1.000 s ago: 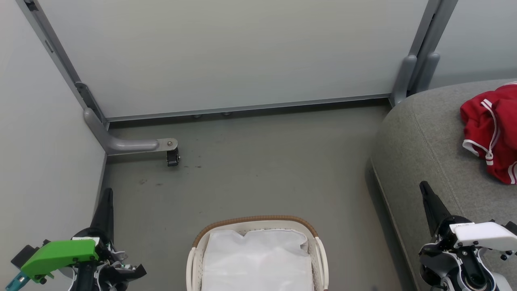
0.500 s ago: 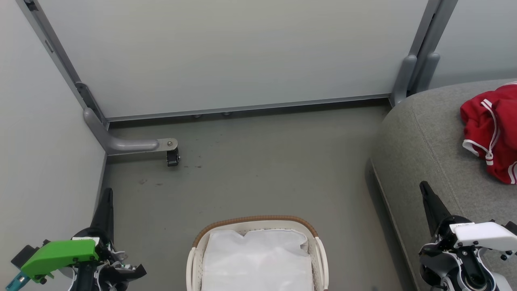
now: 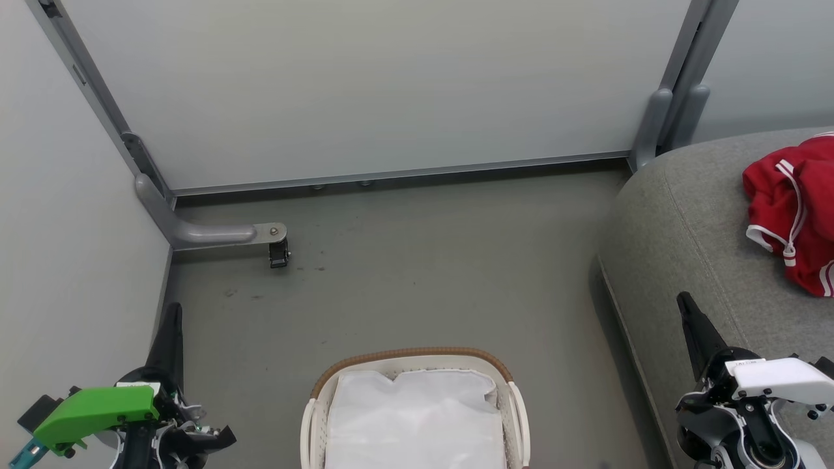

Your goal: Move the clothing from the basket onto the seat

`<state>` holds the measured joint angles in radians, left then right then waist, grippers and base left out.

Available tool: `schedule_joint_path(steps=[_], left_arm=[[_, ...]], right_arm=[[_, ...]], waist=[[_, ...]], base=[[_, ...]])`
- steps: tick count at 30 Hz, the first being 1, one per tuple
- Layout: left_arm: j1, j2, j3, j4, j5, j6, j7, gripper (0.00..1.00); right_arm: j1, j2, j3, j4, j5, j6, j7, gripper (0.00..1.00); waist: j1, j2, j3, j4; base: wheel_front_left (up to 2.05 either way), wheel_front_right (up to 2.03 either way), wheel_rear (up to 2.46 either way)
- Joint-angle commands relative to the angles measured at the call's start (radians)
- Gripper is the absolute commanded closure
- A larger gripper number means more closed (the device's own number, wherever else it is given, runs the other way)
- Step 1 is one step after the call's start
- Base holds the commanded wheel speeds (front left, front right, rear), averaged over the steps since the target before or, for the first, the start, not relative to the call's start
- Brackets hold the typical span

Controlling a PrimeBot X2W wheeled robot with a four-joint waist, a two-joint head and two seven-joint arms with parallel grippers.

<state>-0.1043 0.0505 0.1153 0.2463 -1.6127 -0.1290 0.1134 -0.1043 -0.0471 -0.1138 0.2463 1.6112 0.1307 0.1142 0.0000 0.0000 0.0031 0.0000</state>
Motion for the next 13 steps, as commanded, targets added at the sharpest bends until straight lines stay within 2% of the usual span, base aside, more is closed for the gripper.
schedule_joint_path(steps=[1,13], left_arm=[[-0.011,-0.001,0.003,-0.002,0.0,-0.006,0.005,1.0],[-0.011,-0.001,0.003,-0.002,0.0,-0.006,0.005,1.0]], right_arm=[[-0.008,-0.006,-0.002,-0.004,0.003,0.0,0.003,1.0],[-0.008,-0.006,-0.002,-0.004,0.004,0.0,0.003,1.0]], waist=[[0.0,0.0,0.0,0.0],[0.0,0.0,0.0,0.0]], base=[[0.0,0.0,0.0],[0.0,0.0,0.0]])
